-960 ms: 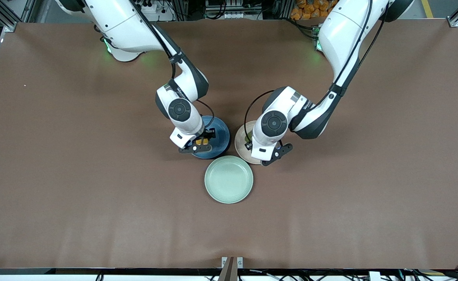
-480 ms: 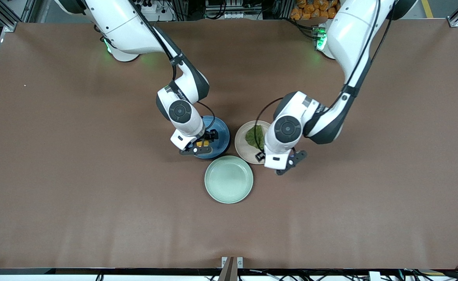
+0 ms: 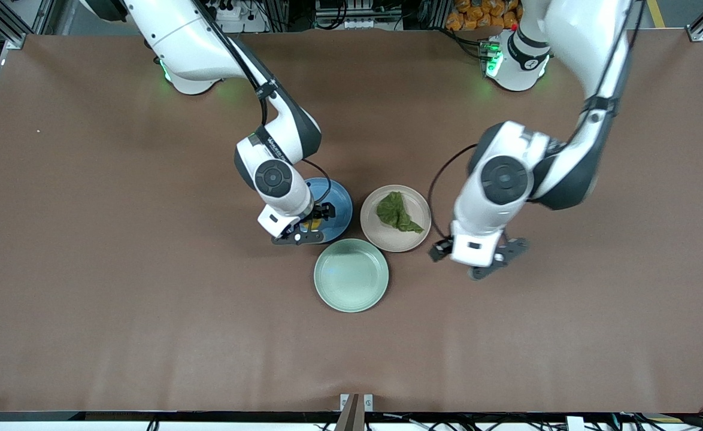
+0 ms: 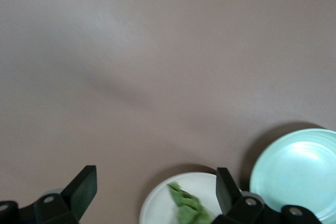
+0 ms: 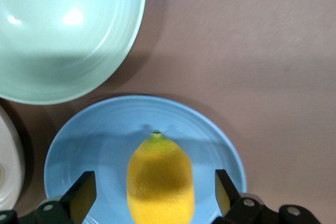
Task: Place lemon and lettuce in plates
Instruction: 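Open both grippers and lift them away from the plates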
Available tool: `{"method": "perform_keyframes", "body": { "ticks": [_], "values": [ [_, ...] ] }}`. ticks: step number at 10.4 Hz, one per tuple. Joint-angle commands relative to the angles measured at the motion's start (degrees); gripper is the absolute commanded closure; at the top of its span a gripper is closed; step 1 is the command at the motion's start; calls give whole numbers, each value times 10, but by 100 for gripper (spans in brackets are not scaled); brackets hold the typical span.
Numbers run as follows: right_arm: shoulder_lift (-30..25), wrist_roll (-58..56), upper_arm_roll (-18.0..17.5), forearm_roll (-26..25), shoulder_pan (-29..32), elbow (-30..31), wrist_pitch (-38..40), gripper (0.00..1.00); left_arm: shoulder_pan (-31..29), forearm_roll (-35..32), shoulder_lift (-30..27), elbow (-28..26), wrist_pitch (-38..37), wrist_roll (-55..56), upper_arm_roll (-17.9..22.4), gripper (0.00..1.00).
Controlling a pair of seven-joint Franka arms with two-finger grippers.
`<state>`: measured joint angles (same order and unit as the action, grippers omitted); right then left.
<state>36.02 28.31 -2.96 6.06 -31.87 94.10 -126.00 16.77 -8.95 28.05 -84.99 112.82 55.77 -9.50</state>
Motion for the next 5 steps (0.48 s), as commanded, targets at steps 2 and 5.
{"method": "perform_keyframes", "body": {
  "ticks": [2, 5],
  "values": [
    [-38, -88, -4, 6, 64, -17, 85, 0, -75, -24, -79, -12, -60, -130, -4, 0],
    [-82, -182, 0, -3, 127, -12, 151, 0, -121, -13, -140, -13, -134, -249, -8, 0]
  ]
}}
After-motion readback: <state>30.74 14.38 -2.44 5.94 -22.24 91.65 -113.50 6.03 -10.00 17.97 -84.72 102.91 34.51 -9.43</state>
